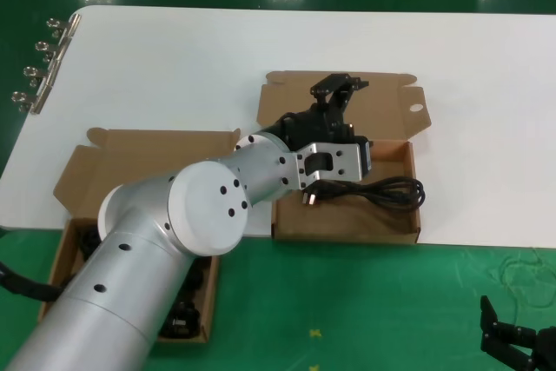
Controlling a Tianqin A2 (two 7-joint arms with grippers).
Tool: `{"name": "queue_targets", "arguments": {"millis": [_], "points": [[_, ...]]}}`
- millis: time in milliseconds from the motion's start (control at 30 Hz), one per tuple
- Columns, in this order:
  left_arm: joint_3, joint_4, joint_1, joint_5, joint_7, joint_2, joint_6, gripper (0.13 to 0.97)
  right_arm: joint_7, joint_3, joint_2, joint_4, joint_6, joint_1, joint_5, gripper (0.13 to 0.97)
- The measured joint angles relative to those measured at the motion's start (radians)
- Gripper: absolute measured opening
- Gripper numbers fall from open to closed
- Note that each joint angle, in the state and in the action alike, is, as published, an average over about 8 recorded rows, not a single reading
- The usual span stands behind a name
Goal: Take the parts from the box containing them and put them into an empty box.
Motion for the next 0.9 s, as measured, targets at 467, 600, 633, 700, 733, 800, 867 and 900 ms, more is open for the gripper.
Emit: {"name": "queue_targets", "arguments": {"millis": [467, 600, 633, 700, 733, 800, 867, 900], "points": [[-0.045, -0.063, 0.102, -0.080, -0.020, -0.023, -0.045, 0.742, 0.000, 0.000, 0.000, 0.000, 0.000, 0.000, 0.000, 0.966], [-0.069, -0.096, 0.158, -0.122, -0.033, -0.035, -0.070, 0.829, 0.000, 0.000, 0.000, 0.000, 0.000, 0.000, 0.000, 0.966], [-0.076, -0.105, 0.172, -0.133, -0.036, -0.039, -0.077, 0.829, 0.000, 0.000, 0.000, 0.000, 0.000, 0.000, 0.000, 0.966], [-0.089, -0.122, 0.202, -0.156, -0.043, -0.045, -0.090, 0.855, 0.000, 0.000, 0.000, 0.000, 0.000, 0.000, 0.000, 0.966], [-0.095, -0.131, 0.216, -0.166, -0.046, -0.048, -0.097, 0.868, 0.000, 0.000, 0.000, 0.000, 0.000, 0.000, 0.000, 0.966], [-0.107, -0.149, 0.246, -0.188, -0.053, -0.055, -0.110, 0.894, 0.000, 0.000, 0.000, 0.000, 0.000, 0.000, 0.000, 0.966], [-0.120, -0.165, 0.274, -0.210, -0.060, -0.061, -0.123, 0.919, 0.000, 0.000, 0.000, 0.000, 0.000, 0.000, 0.000, 0.966], [-0.126, -0.174, 0.288, -0.221, -0.063, -0.065, -0.130, 0.932, 0.000, 0.000, 0.000, 0.000, 0.000, 0.000, 0.000, 0.966]]}}
